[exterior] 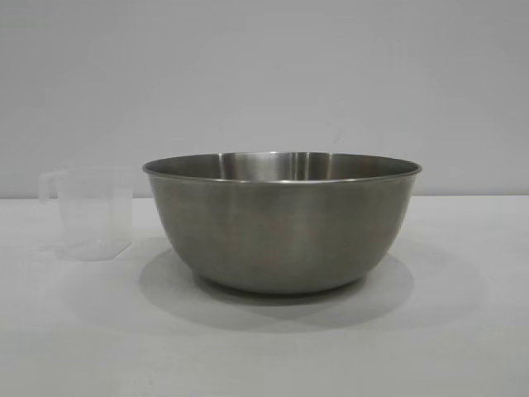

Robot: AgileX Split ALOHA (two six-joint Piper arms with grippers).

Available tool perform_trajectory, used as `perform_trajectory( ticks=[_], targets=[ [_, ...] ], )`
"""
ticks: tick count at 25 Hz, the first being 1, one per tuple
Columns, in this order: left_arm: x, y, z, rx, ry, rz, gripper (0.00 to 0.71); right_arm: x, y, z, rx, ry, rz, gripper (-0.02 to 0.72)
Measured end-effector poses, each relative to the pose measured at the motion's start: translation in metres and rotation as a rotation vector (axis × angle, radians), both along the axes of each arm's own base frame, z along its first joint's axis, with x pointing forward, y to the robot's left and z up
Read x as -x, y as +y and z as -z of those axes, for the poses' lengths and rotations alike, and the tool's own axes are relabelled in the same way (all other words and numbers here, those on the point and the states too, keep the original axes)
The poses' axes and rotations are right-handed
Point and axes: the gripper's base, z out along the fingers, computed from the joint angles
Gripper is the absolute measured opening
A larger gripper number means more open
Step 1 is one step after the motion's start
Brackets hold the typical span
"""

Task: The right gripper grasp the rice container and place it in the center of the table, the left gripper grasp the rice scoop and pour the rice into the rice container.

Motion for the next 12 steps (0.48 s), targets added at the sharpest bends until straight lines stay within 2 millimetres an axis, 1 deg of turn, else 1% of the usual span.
perform_trajectory(
  ticks=[3, 6, 12],
  targets=[
    [0.0001, -0.001, 0.0, 0.0, 0.0, -0.105, 0.438, 0.0, 0.0, 0.0, 0.0, 0.0, 0.0, 0.445],
    [0.0001, -0.0016, 0.0, 0.0, 0.0, -0.171, 0.438, 0.0, 0.0, 0.0, 0.0, 0.0, 0.0, 0.445],
    [0.0, -0.002, -0.0002, 0.0, -0.002, -0.219, 0.438, 0.0, 0.0, 0.0, 0.0, 0.0, 0.0, 0.445]
  ],
)
